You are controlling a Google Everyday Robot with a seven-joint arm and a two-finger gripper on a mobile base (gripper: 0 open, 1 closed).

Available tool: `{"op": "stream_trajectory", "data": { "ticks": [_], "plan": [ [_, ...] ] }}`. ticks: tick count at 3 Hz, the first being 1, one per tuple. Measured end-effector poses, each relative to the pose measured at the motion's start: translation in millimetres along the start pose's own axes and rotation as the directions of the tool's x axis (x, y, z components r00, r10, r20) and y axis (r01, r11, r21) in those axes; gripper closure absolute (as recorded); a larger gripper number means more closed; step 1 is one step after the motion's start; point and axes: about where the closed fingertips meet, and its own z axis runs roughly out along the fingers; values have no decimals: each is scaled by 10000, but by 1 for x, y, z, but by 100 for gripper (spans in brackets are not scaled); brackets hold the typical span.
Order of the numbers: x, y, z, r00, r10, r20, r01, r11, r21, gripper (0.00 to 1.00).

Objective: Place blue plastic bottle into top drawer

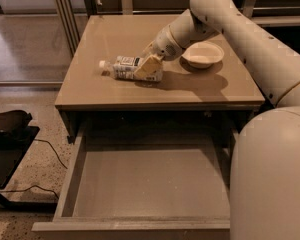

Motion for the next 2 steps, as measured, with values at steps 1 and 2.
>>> {"op": "stream_trajectory", "data": {
  "ticks": [1,2],
  "plan": [
    [12,8,-18,9997,138,-207,-133,9996,255,100],
    [24,32,-51,9997,178,-147,-167,9974,697,100]
  ]
}}
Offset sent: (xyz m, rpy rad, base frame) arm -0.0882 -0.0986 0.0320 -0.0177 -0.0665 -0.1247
